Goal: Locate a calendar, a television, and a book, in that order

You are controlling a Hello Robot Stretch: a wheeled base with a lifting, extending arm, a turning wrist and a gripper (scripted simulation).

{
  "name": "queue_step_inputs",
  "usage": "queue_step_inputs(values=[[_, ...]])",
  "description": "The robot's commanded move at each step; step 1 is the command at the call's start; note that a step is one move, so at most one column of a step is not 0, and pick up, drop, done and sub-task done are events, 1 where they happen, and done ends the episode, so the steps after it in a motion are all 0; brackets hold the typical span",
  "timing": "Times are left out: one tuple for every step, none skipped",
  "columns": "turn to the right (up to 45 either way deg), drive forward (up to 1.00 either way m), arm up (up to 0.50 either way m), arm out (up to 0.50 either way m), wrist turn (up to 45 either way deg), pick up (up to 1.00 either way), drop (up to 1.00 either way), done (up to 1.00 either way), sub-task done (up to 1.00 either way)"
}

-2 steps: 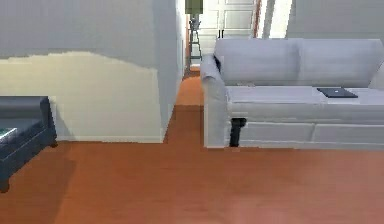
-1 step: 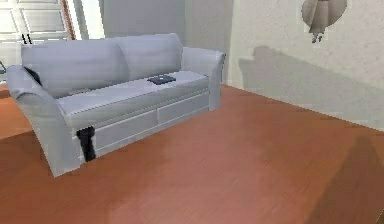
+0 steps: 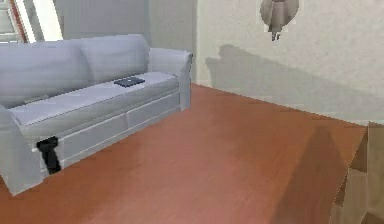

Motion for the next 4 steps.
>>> queue_step_inputs(values=[[0.0,0.85,0.00,0.00,0.0,0.00,0.00,0.00,0.00],[39.0,0.00,0.00,0.00,0.0,0.00,0.00,0.00,0.00],[0.0,1.00,0.00,0.00,0.0,0.00,0.00,0.00,0.00],[3.0,0.00,0.00,0.00,0.0,0.00,0.00,0.00,0.00]])
